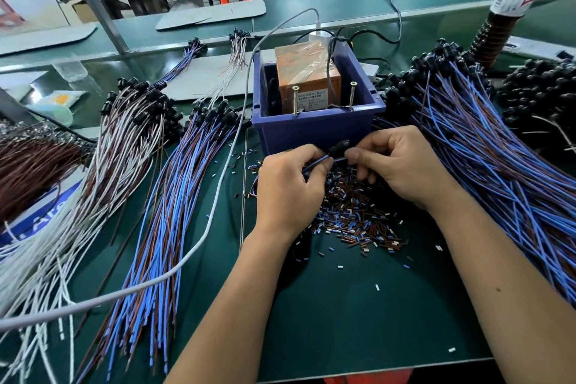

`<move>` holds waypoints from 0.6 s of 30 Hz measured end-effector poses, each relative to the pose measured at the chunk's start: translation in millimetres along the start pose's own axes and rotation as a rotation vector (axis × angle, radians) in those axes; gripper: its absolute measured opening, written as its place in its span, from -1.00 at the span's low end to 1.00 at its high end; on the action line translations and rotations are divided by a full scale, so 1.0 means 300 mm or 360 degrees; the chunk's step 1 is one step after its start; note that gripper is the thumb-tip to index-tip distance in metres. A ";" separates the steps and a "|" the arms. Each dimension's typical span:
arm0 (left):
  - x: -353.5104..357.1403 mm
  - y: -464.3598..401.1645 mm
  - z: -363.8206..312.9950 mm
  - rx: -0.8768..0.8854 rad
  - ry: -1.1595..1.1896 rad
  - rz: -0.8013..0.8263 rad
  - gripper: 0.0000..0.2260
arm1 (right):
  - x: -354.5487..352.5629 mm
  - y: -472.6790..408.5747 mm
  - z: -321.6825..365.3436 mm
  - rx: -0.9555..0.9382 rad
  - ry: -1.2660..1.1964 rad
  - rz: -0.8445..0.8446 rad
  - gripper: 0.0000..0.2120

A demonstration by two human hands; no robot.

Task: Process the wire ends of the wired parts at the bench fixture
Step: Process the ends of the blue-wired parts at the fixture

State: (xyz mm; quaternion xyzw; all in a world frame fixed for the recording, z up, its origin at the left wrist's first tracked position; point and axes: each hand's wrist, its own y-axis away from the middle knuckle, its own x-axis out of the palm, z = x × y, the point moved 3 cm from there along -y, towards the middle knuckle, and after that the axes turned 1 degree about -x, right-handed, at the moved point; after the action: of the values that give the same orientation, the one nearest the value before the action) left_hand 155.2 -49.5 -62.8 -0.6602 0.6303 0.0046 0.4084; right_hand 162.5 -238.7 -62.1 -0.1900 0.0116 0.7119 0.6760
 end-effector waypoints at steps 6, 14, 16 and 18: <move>-0.002 0.003 -0.009 0.0050 -0.0050 0.0051 -0.86 | -0.011 0.003 -0.011 0.0029 -0.0009 0.0045 -0.84; -0.073 -0.019 0.058 -0.0142 0.0103 -0.0224 -0.81 | -0.086 0.007 -0.005 0.0030 -0.0135 -0.0187 -0.78; -0.066 -0.017 0.053 -0.0149 0.0143 -0.0207 -0.80 | -0.058 0.012 -0.002 0.0009 -0.0111 -0.0156 -0.83; -0.053 -0.013 0.046 -0.0132 0.0192 -0.0143 -0.81 | -0.025 0.010 -0.001 -0.0018 -0.0102 -0.0196 -0.86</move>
State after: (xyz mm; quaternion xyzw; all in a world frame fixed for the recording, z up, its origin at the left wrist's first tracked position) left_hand 162.2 -29.3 -61.7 -0.7032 0.6228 -0.0275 0.3418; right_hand 159.9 -246.2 -60.9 -0.1712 -0.0257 0.6747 0.7175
